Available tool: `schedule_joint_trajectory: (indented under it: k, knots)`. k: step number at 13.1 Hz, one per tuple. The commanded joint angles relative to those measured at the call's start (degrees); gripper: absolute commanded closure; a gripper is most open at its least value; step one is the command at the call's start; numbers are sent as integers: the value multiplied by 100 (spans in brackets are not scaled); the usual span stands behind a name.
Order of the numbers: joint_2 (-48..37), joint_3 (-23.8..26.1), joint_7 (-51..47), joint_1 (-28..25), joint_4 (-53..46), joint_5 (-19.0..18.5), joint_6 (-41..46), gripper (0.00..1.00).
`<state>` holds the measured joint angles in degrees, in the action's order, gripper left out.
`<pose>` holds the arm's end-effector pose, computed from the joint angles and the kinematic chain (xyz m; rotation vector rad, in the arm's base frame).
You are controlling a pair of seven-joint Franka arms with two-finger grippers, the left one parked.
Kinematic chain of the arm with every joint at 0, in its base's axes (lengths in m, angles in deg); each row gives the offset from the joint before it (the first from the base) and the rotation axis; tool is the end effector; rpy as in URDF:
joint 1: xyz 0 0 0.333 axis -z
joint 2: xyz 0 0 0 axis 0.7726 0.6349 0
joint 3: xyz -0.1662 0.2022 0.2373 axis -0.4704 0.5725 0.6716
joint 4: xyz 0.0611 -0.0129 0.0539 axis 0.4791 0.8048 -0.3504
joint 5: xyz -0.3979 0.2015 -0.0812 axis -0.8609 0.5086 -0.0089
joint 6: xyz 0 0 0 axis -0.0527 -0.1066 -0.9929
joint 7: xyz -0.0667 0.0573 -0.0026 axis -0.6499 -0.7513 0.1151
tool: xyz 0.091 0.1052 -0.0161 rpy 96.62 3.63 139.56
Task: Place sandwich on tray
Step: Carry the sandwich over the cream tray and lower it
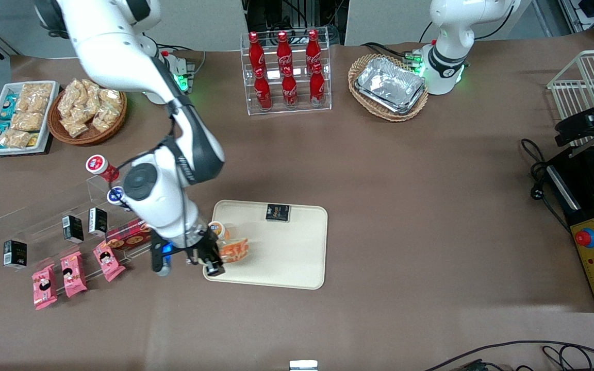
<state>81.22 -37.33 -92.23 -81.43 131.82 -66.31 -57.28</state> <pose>0.7524 0.3292 0.3388 -2.2852 1.6741 -0.1947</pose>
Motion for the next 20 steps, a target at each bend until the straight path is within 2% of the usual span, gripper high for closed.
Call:
schedule_joint_trajectory:
  k: [1, 9, 10, 11, 12, 13, 14, 15, 20]
  knots:
    - [621, -522, -673, -676, -232, -6, -629, 100]
    - [1537, -549, -1263, -1073, -232, -6, -1888, 100]
    - [1528, -549, -1263, -1073, -232, -6, -1888, 93]
    - [1528, -549, -1263, -1073, -232, 3, -1888, 78]
    - [1528, -549, -1263, -1073, -232, 3, -1888, 31]
    - [1528, -549, -1263, -1073, -232, -6, -1888, 18]
    - [1528, -549, -1263, -1073, -232, -6, -1888, 12]
    - [1528, -549, -1246, -1073, -232, -14, -1888, 0]
    - [1502, -549, -1211, -1065, -232, -14, -1888, 0]
